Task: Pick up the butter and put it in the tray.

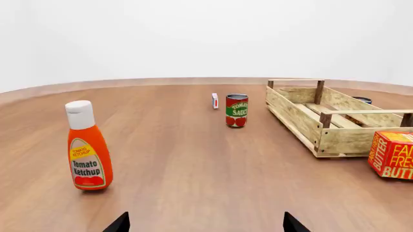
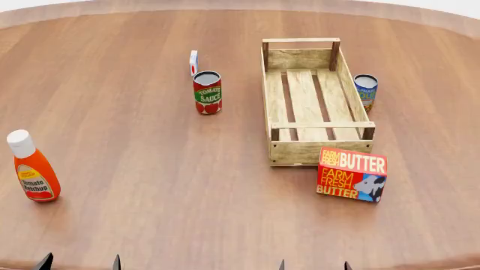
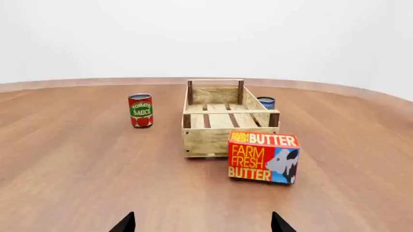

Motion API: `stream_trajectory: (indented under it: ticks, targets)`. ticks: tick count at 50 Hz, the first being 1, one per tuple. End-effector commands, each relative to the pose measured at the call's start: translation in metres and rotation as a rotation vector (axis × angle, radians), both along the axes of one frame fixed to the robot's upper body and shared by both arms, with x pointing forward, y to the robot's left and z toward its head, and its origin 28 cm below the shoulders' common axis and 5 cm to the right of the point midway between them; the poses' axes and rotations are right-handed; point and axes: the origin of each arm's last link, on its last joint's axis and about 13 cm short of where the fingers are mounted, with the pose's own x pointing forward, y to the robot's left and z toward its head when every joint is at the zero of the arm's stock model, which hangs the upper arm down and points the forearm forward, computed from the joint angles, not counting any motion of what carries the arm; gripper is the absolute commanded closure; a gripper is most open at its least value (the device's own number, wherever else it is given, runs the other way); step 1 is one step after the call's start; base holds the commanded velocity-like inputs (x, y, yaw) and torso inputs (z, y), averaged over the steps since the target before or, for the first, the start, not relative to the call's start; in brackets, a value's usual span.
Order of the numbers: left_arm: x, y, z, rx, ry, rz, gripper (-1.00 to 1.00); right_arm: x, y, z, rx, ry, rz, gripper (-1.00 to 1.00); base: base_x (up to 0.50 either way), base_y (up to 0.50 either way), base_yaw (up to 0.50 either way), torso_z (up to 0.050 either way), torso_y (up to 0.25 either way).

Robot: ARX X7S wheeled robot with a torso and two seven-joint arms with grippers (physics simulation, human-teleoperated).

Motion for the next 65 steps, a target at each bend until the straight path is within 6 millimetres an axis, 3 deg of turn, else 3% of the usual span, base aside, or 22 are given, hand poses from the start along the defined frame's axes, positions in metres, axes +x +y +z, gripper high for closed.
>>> stream_trajectory:
  ticks: [1,14,41,49,65]
  targets:
    - [-0.0010,-0.0001,0.0011,0.000,0.000,0.000,-1.00,-0.0009,0.0004,0.0010,0.000,0.000,0.000,-1.00,0.00,0.00,0.00,0.000,0.000]
    - [-0.0003,-0.0007,0.0001,0.012,-0.002,0.000,-1.00,0.0005,0.0010,-0.0008,-0.004,0.010,0.008,-1.00,0.00,0.00,0.00,0.000,0.000]
    - [0.0000,-0.0010,-0.0014,0.019,0.004,0.001,-1.00,0.0002,0.0015,-0.0032,-0.010,0.024,0.009,-1.00,0.00,-0.49,0.00,0.000,0.000]
    - [-0.0007,-0.0008,-0.0021,0.018,0.007,0.000,-1.00,0.0007,0.0020,-0.0035,-0.008,0.023,-0.004,-1.00,0.00,0.00,0.00,0.000,0.000]
    - [-0.0012,-0.0013,-0.0019,0.017,0.005,-0.014,-1.00,-0.0013,0.0034,-0.0045,-0.033,0.022,0.022,-1.00,0.46,0.00,0.00,0.000,0.000]
